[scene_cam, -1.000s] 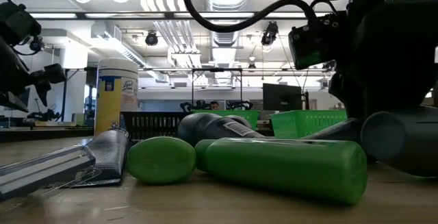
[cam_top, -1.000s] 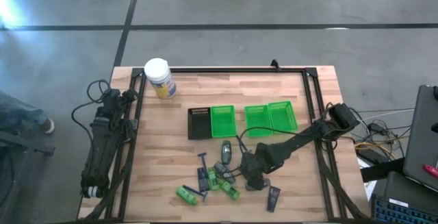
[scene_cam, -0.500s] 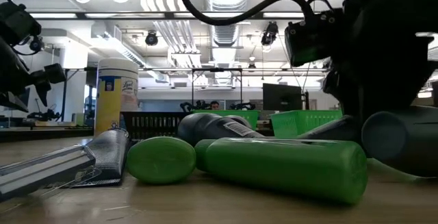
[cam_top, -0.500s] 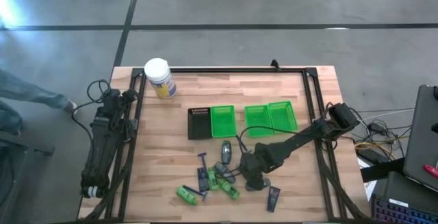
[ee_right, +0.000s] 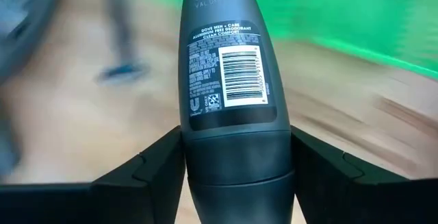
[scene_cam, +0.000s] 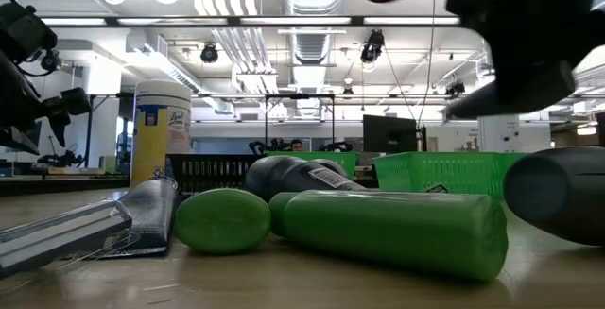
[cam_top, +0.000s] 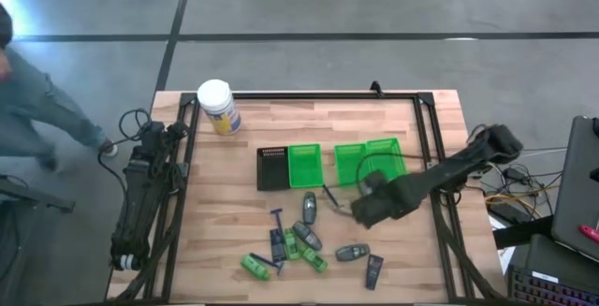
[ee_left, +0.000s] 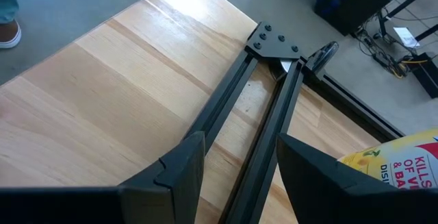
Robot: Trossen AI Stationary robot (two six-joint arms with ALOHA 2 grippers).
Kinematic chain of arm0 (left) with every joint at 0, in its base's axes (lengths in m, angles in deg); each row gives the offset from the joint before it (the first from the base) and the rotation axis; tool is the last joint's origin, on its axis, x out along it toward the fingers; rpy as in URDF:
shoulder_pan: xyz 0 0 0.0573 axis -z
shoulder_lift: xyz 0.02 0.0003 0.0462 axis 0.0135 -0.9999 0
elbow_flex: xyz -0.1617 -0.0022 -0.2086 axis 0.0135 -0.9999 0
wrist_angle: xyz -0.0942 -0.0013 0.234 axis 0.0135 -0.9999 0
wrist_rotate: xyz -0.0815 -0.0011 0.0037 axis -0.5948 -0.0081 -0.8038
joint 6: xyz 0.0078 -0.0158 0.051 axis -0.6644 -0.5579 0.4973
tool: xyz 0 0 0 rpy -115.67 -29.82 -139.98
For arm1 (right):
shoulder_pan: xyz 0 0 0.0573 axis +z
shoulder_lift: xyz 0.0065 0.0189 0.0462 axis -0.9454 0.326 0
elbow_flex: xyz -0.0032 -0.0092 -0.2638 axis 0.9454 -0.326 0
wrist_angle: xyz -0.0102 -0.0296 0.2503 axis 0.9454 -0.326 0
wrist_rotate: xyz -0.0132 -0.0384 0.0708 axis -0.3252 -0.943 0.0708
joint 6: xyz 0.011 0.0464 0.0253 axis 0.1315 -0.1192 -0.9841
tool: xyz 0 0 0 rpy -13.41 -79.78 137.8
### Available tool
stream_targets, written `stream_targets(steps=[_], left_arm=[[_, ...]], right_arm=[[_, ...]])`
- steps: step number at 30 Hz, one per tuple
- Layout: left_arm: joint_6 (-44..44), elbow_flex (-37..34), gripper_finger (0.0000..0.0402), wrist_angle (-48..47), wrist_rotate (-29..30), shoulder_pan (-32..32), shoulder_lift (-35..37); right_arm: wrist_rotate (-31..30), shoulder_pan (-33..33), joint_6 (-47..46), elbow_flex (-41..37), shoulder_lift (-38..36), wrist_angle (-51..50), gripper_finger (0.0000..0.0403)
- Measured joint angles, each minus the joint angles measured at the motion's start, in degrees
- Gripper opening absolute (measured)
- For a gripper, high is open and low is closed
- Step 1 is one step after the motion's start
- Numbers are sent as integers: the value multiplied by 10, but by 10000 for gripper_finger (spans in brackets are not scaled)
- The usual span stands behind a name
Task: Pick & Place Travel size toiletries
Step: Put the black deodorant into the right green bin
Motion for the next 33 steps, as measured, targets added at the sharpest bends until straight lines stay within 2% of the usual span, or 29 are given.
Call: stream_targets(steps=[4,9,15,22,28,33], left_arm=[[0,0,186,0,0,0,0],[0,0,186,0,0,0,0],[0,0,186,0,0,0,0],[0,0,186,0,0,0,0],[0,0,186,0,0,0,0],[0,0,186,0,0,0,0]], right_arm=[[-12,-25,-131,-57,-81,-47,213],[-13,-93,-160,-142,-174,-8,213],[24,-207,-50,-227,-238,62,214],[30,-326,94,-246,-247,77,214],[46,-361,168,-248,-232,106,217],[76,-363,182,-266,-200,158,240]])
